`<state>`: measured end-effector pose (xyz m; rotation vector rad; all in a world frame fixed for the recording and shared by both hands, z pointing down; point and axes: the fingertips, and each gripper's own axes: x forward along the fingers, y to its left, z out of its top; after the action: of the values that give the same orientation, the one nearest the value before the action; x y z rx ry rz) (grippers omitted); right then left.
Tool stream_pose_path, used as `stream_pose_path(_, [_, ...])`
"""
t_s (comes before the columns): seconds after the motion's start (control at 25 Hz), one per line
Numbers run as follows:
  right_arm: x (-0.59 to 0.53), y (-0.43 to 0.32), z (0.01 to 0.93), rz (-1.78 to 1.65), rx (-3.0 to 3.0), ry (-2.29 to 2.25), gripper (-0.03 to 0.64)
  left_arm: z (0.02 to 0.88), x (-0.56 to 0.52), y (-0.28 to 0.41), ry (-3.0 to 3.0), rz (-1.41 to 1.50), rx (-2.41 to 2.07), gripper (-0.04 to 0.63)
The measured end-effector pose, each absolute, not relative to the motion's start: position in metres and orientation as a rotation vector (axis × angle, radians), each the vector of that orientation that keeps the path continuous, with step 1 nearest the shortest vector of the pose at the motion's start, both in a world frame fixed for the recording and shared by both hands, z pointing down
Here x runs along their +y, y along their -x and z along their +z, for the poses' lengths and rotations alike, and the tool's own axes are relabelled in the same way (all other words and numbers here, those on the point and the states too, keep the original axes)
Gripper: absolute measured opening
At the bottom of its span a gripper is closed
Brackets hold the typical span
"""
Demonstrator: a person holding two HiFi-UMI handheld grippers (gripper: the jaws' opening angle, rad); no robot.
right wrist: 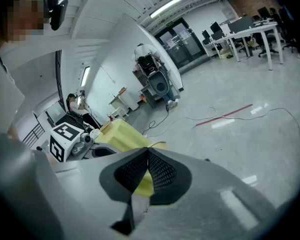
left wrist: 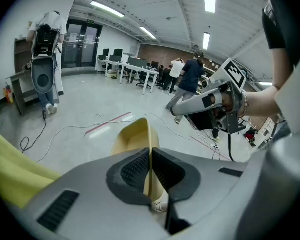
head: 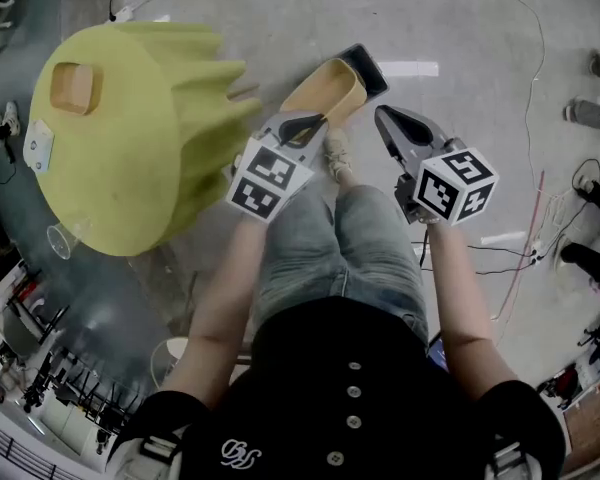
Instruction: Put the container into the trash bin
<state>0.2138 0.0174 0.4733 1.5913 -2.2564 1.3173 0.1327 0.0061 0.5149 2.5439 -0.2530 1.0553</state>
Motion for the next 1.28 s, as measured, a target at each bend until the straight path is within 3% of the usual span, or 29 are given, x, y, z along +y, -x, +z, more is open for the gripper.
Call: stream_pose_path(1.28, [0.033, -0.231, 0.598, 1.538, -2.076, -1.636, 0.003, 0.647, 0.013, -0.176, -2.418, 1.088, -0.206, 0.026])
